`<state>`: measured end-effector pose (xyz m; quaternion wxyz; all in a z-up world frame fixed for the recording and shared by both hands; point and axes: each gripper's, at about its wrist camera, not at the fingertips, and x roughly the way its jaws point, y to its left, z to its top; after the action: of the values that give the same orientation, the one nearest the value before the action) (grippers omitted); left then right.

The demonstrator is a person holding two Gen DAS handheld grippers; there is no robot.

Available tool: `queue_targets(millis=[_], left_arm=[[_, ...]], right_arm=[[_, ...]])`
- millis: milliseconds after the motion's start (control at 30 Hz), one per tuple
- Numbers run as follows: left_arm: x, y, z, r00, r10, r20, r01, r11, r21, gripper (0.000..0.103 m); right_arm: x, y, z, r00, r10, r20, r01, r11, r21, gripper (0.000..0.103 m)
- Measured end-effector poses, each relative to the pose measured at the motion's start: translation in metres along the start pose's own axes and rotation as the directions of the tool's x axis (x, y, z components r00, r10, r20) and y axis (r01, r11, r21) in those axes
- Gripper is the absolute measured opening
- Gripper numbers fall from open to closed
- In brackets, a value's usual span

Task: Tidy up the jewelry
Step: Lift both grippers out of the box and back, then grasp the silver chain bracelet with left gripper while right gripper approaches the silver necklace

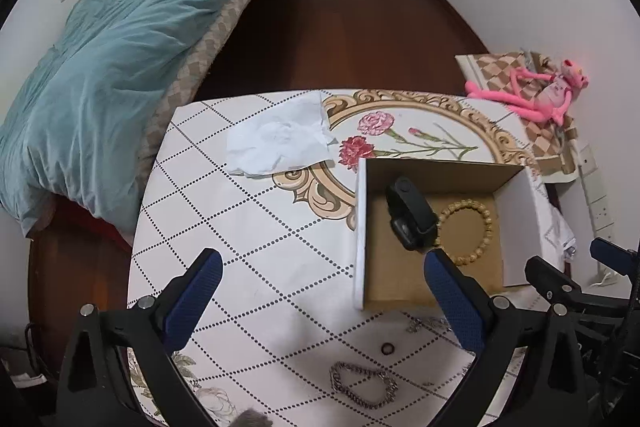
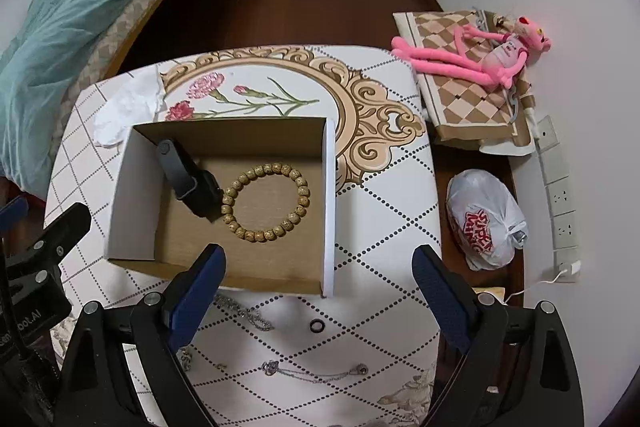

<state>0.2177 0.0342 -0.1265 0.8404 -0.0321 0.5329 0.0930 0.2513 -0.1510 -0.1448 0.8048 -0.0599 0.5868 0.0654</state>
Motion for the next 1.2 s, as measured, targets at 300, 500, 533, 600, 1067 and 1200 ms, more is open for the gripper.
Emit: queue_targets(millis=[300,500,533,600,1067,1200], left_arm=[[-0.058,0.003,-0.012,0.994,0.004,0.111,-0.004,1.0,-0.003,0.103],[-0.093,0.006,-0.023,0.985,0.001,0.175,-0.001,1.0,0.002,0.103],[-0.096,0.007,-0.024,0.984,-0.002,0.18,0.002,1.0,-0.001,0.103],[-0.105,0.008,-0.029,0.981,-0.008,0.194,0.009,1.0,-0.005,0.103],[-0.09,0.023,-0.074,0.989,0.019,0.144,-0.012,0.999,-0.052,0.103],[-0.054,0.02,-0.097,0.999,0.012,0.051,-0.01,0.999,-0.045,0.103]], right_arm=[[-0.058,0.0,-0.021,0.992,-0.026,0.121,0.025,1.0,0.011,0.096],[-0.097,0.0,-0.039,0.982,-0.026,0.188,0.023,1.0,0.02,0.096],[-0.101,0.001,-0.041,0.981,-0.024,0.194,0.02,1.0,0.021,0.096],[-0.111,0.001,-0.047,0.978,-0.017,0.206,0.014,1.0,0.02,0.096],[-0.121,-0.008,-0.093,0.979,0.022,0.202,-0.036,0.997,0.066,0.096],[-0.081,-0.019,-0.114,0.993,0.024,0.118,-0.037,0.993,0.11,0.096]])
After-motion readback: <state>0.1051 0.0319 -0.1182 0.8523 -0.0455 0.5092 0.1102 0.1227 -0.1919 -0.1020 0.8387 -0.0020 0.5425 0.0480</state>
